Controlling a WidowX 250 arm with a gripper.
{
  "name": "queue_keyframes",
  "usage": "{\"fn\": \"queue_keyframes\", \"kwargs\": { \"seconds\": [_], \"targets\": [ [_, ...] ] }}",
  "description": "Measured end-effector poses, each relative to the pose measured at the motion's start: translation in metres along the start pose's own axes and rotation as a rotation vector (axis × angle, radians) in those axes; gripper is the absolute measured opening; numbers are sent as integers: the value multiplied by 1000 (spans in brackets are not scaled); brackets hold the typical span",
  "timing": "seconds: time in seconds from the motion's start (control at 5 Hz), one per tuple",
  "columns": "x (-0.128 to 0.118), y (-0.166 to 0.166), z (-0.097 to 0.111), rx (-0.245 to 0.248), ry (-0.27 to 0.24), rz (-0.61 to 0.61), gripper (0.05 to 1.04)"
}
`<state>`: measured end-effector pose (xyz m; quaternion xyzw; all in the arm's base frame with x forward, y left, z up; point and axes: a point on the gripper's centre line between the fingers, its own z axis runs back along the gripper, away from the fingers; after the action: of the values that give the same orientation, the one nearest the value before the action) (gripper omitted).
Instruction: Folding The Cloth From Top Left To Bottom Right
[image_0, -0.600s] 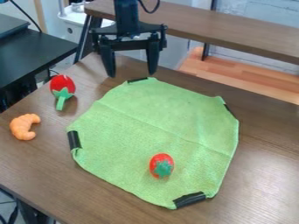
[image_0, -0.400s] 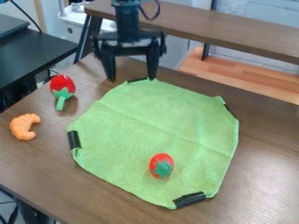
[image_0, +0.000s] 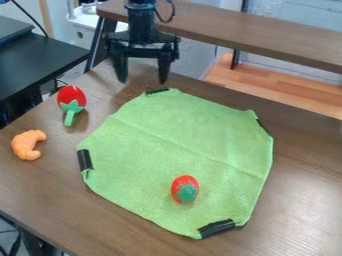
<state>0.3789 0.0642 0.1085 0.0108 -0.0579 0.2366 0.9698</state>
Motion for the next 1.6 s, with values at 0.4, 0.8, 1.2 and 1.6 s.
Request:
{"fn": "queue_keyframes", "kwargs": {
  "seconds": [0.4,0.8,1.2,1.6],
  "targets": [
    [32,7,-12,191,-5,-397,999],
    [51,-4,-22,64,-66,-642,999],
    [83,-3,-36,-47,-82,-725,999],
    [101,0,-58,-14,-155,-812,999]
  ]
}}
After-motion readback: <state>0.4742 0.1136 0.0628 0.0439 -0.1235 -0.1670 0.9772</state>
